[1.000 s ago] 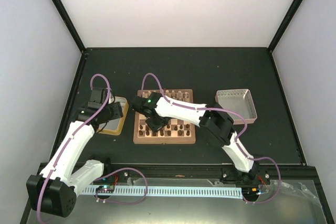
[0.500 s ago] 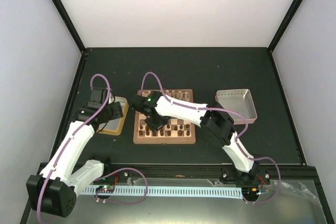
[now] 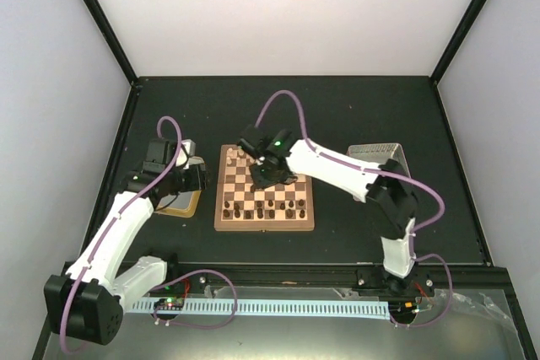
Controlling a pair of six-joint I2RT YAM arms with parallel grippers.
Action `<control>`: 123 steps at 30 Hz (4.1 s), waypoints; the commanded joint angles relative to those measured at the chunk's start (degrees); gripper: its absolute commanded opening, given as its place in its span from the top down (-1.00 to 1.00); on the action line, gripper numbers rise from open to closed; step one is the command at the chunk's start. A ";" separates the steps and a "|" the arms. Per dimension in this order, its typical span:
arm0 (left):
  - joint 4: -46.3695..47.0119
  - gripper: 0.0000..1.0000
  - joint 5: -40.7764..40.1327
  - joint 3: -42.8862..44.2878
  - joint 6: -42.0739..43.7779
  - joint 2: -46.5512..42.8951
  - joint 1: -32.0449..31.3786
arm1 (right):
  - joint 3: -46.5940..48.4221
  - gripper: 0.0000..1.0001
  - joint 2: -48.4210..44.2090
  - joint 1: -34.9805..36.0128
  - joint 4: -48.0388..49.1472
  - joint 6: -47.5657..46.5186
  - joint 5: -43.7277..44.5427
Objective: Set up the chess pieces on the board
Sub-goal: Move the chess piece to the chessboard, then pick up the chess piece from the chessboard, then place the chess piece on the chessboard.
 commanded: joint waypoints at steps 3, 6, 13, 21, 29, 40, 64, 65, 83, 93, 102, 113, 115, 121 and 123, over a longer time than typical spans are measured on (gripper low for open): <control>5.96 -0.32 13.95 0.57 6.35 5.13 -5.21 | -15.12 0.47 -9.94 -6.42 15.04 6.71 -3.93; 5.81 -0.26 11.08 3.01 5.59 11.21 -11.06 | -19.94 0.47 -12.63 -8.43 19.15 7.49 -5.54; 4.69 0.02 2.34 9.92 0.44 24.85 -19.81 | -25.22 0.48 -14.19 -10.59 22.49 7.42 -7.37; 5.89 0.03 2.07 12.87 -2.56 31.99 -21.89 | -28.22 0.49 -14.95 -11.81 25.23 7.93 -8.69; 6.30 0.30 2.36 15.00 -2.94 35.79 -22.16 | -28.97 0.50 -14.77 -11.93 27.10 8.75 -10.19; 5.46 0.56 2.70 15.95 -1.64 38.46 -23.23 | -31.31 0.51 -14.27 -12.39 33.63 12.80 -15.84; 4.03 0.97 -5.74 16.66 2.43 37.38 -27.58 | -36.85 0.16 -7.75 -14.22 53.24 24.27 -28.77; 3.63 0.97 -6.15 16.82 2.45 37.29 -27.79 | -36.67 0.15 -7.34 -14.26 53.61 24.37 -29.13; -0.03 0.97 -6.86 18.71 2.54 33.12 -28.70 | -40.08 0.15 -3.85 -15.23 66.69 31.69 -37.35; -0.99 0.97 -6.31 20.28 2.58 31.92 -28.84 | -42.58 0.15 -3.34 -15.25 73.60 37.63 -41.96; -2.07 0.97 -13.54 18.90 -0.20 28.09 -28.10 | -42.00 0.16 -5.39 -15.23 68.23 36.21 -36.84; -2.22 0.96 -8.24 13.53 -0.06 25.81 -26.20 | -41.98 0.21 -12.69 -15.16 54.92 27.66 -23.01; -1.94 0.95 -6.37 12.62 0.56 26.78 -26.28 | -42.13 0.21 -14.04 -15.15 53.21 26.79 -20.92; -1.41 0.93 -4.19 11.92 1.62 30.04 -28.12 | -43.23 0.21 -17.53 -15.14 49.49 25.72 -15.23; -1.08 0.92 -3.27 11.98 1.97 31.08 -28.53 | -43.47 0.21 -18.36 -15.28 48.48 25.61 -13.64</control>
